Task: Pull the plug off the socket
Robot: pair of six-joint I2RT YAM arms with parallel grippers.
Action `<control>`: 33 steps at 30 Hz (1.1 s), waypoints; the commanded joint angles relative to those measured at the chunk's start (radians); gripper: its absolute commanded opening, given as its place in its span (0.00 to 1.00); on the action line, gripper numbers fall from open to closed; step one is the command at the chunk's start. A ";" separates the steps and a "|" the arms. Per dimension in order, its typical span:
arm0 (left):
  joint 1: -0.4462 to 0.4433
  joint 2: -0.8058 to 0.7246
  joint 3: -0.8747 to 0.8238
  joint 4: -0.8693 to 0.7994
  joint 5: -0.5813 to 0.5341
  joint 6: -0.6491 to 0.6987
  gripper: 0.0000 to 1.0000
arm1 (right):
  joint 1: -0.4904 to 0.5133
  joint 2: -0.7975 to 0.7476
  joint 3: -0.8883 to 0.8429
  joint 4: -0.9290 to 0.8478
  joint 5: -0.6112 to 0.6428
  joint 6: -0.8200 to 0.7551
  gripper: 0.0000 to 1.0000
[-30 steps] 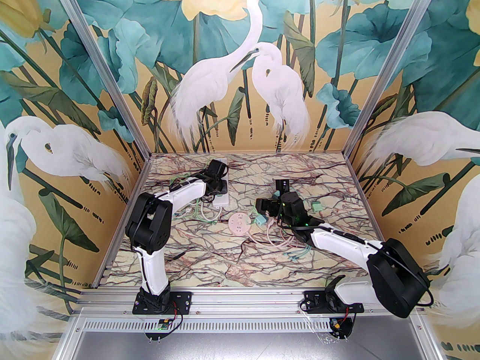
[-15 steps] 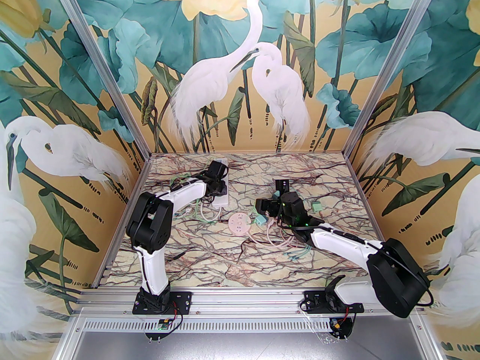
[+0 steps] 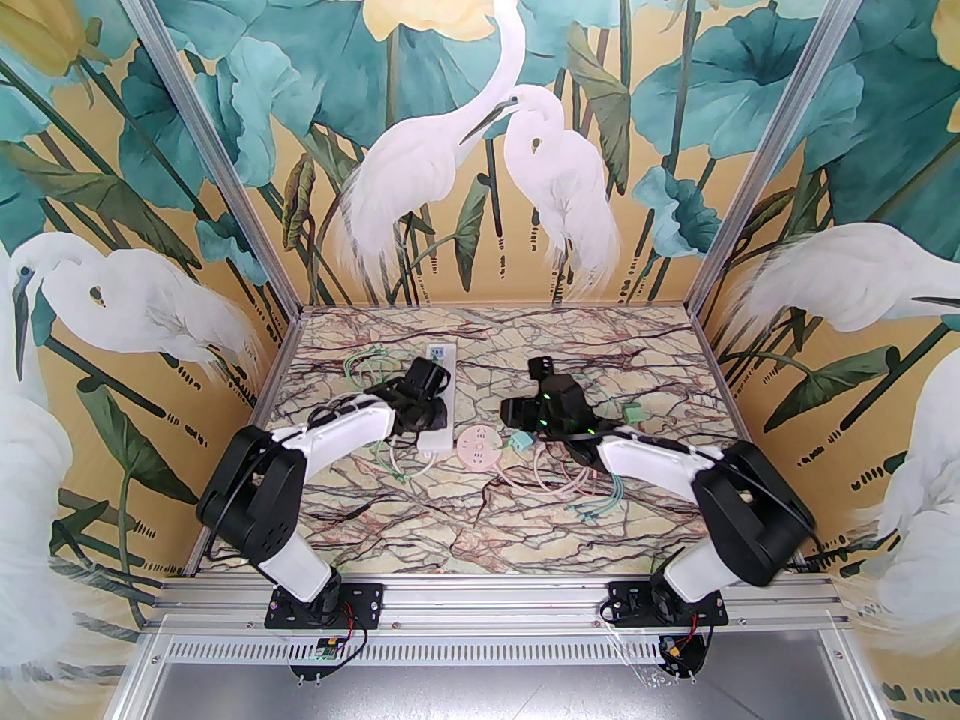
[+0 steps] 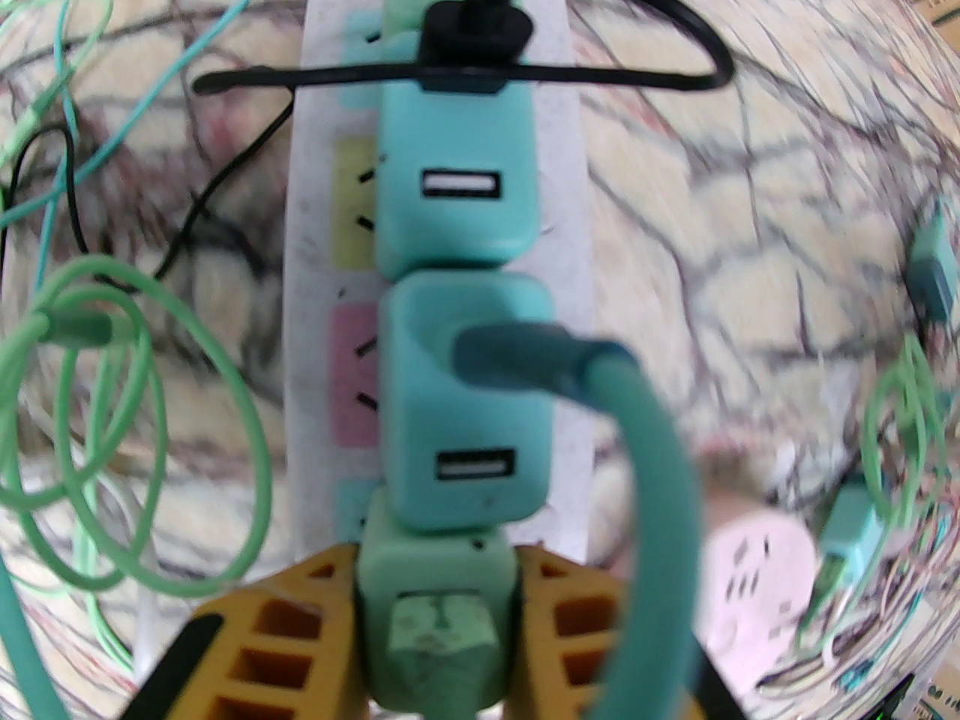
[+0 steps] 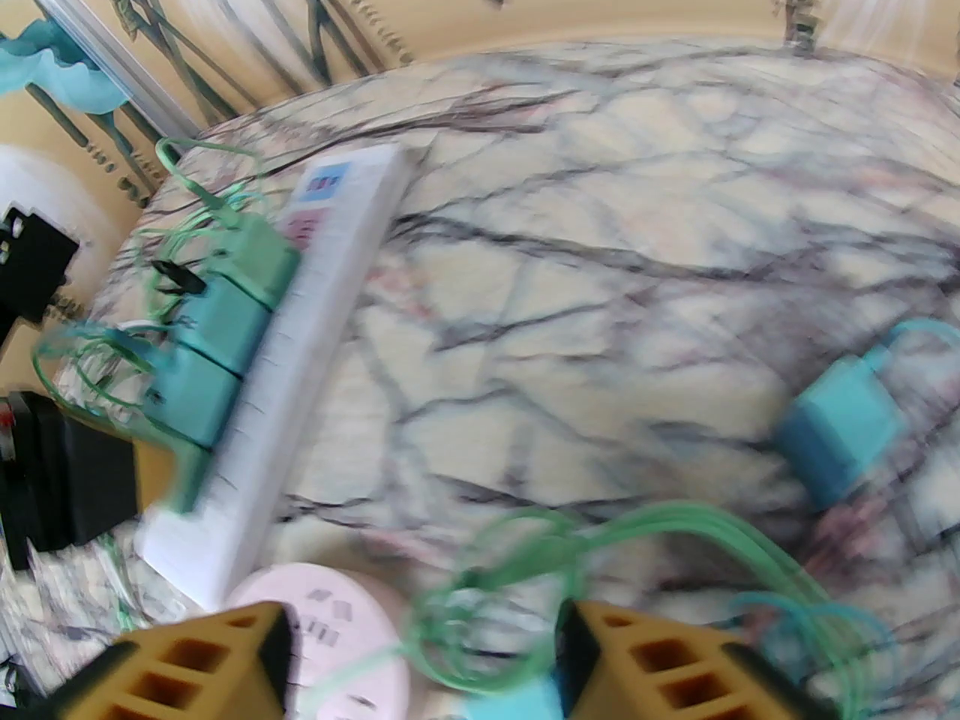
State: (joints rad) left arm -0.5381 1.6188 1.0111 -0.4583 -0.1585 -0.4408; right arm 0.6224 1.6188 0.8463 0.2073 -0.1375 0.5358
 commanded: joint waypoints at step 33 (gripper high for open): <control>-0.037 -0.005 -0.023 -0.042 0.021 -0.018 0.33 | 0.108 0.531 0.475 -0.180 -0.270 0.104 0.33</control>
State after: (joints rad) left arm -0.5640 1.5814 0.9714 -0.4671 -0.1589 -0.4747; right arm 0.7021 2.1155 1.2896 0.0971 -0.3969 0.6678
